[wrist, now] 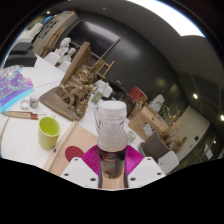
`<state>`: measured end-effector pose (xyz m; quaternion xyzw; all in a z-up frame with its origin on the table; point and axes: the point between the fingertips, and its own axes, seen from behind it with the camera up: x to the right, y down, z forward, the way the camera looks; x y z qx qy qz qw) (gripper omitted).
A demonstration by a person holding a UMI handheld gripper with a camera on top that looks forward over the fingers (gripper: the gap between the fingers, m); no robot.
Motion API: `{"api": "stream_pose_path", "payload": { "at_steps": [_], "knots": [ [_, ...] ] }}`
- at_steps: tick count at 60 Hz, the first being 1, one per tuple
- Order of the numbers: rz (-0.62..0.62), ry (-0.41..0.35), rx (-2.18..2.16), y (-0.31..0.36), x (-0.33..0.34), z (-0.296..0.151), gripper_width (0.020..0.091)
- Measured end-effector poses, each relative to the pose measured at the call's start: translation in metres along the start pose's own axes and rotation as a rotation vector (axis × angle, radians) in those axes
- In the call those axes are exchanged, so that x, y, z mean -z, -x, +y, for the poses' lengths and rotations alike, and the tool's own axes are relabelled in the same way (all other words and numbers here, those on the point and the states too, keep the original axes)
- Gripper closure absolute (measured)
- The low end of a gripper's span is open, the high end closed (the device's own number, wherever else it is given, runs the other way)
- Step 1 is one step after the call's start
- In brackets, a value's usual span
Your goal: Pour water
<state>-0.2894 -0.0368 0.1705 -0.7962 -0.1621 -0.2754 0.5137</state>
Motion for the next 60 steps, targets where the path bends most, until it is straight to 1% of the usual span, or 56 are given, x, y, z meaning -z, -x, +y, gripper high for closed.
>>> {"api": "stream_pose_path", "payload": {
  "at_steps": [6,18,24,33,39,47,53,60],
  "knots": [
    [0.062,-0.059,0.252,-0.002,-0.019,-0.029,0.0826],
    [0.177,-0.188,0.759,0.025,-0.046,-0.071,0.0827],
    [0.219,-0.24,0.985,0.041,-0.055,-0.078,0.0825],
    [0.27,-0.281,1.188,0.055,-0.069,-0.083,0.0823],
    [0.272,-0.293,1.26,0.064,-0.072,-0.082,0.0826],
    [0.249,-0.3,1.23,0.065,-0.072,-0.083,0.0825],
    [0.195,-0.263,1.05,0.056,-0.069,-0.081,0.0822],
    [0.08,-0.182,0.662,0.04,-0.063,-0.071,0.0823]
  ]
}}
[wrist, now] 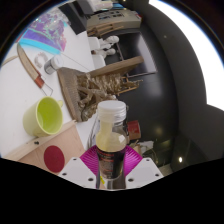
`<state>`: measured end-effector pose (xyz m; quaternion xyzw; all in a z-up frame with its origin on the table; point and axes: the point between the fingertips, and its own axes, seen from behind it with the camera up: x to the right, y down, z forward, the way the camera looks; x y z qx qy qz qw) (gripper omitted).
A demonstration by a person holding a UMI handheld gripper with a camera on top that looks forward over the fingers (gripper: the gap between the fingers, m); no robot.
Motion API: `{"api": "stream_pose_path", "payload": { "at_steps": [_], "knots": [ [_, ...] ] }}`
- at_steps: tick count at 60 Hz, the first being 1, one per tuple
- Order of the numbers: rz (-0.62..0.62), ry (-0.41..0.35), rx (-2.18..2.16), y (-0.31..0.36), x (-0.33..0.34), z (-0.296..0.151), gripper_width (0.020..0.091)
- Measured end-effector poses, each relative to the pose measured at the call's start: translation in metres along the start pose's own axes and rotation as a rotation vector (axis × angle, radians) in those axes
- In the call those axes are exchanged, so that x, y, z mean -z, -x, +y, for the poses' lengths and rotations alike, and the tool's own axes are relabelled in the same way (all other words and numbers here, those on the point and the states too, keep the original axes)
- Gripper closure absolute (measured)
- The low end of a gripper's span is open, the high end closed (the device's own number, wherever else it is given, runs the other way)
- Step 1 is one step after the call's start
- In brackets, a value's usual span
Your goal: Pour water
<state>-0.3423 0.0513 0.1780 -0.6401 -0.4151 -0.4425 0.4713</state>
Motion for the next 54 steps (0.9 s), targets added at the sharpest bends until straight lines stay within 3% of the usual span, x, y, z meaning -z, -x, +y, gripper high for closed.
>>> {"api": "stream_pose_path", "payload": {
  "at_steps": [19,26,47,54],
  "knots": [
    [-0.328,0.112,-0.977,0.047,0.013,0.03,0.0821],
    [-0.407,0.093,-1.128,0.07,0.003,0.032,0.0819],
    [-0.485,0.009,-1.227,0.112,-0.01,0.029,0.0811],
    [-0.484,-0.001,-1.261,0.112,-0.008,0.031,0.0739]
  ]
}}
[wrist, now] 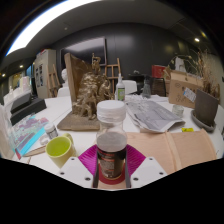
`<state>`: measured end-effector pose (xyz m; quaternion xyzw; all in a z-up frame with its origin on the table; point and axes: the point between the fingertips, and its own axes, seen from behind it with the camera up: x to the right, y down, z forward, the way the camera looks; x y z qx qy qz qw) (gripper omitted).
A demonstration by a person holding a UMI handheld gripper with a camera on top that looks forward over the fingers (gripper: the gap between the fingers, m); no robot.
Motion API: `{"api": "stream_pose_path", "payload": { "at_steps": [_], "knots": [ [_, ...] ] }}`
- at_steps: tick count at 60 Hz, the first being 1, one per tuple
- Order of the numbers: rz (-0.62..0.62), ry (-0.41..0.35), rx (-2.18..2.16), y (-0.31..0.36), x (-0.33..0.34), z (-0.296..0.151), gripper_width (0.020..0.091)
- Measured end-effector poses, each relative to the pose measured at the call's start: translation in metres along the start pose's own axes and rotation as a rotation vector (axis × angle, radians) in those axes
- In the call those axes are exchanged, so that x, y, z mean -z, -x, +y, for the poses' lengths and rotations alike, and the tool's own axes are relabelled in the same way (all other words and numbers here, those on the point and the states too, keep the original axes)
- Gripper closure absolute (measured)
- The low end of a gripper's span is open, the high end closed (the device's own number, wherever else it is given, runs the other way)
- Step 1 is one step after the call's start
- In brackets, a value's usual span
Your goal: Pour water
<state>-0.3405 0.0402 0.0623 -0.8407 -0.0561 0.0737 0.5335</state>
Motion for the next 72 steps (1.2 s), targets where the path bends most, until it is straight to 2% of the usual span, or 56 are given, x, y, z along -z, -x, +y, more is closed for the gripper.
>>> {"api": "stream_pose_path", "payload": {
  "at_steps": [5,6,7,10,12,15,27,39,48,61,72],
  "knots": [
    [-0.013,0.005,0.01,0.002,0.002,0.003,0.0679],
    [-0.017,0.016,0.009,0.003,0.002,0.005,0.065],
    [-0.021,0.028,0.007,0.004,0.003,0.007,0.0596],
    [-0.025,0.056,-0.005,0.006,0.007,0.012,0.0357],
    [-0.027,0.069,-0.01,0.006,0.01,0.013,0.0233],
    [-0.006,0.077,-0.011,0.002,0.018,0.013,0.0261],
    [0.086,0.108,0.002,0.007,0.093,-0.002,0.0248],
    [0.159,0.157,0.026,0.037,0.194,-0.007,0.0251],
    [0.201,0.163,0.069,0.06,0.246,-0.008,0.0245],
    [0.208,0.132,0.066,0.084,0.282,-0.02,0.0249],
    [0.247,0.161,0.051,0.074,0.291,-0.014,0.0244]
  ]
}}
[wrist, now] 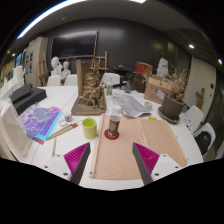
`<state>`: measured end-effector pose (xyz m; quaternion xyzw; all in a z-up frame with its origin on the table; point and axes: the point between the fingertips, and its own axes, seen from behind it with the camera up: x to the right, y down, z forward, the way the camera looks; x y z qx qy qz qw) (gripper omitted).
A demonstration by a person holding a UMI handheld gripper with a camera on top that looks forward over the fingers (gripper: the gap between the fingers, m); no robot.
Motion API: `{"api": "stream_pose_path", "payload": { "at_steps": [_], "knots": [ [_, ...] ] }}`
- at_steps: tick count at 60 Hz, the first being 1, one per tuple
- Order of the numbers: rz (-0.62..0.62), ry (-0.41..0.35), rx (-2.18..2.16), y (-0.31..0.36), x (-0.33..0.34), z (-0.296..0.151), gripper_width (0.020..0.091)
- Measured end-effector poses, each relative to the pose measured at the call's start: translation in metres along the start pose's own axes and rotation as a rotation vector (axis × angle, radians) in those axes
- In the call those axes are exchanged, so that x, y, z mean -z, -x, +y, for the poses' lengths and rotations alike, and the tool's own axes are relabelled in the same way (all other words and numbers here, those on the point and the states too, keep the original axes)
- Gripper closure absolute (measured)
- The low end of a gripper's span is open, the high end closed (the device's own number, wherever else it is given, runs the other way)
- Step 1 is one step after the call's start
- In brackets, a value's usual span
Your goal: Pour water
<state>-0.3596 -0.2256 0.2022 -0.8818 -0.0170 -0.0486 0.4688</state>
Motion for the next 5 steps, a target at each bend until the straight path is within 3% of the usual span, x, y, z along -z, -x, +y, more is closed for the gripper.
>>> {"api": "stream_pose_path", "payload": {
  "at_steps": [5],
  "knots": [
    [0.003,-0.008,-0.009,-0.0025,-0.0011,-0.0026,0.0244]
  ]
}}
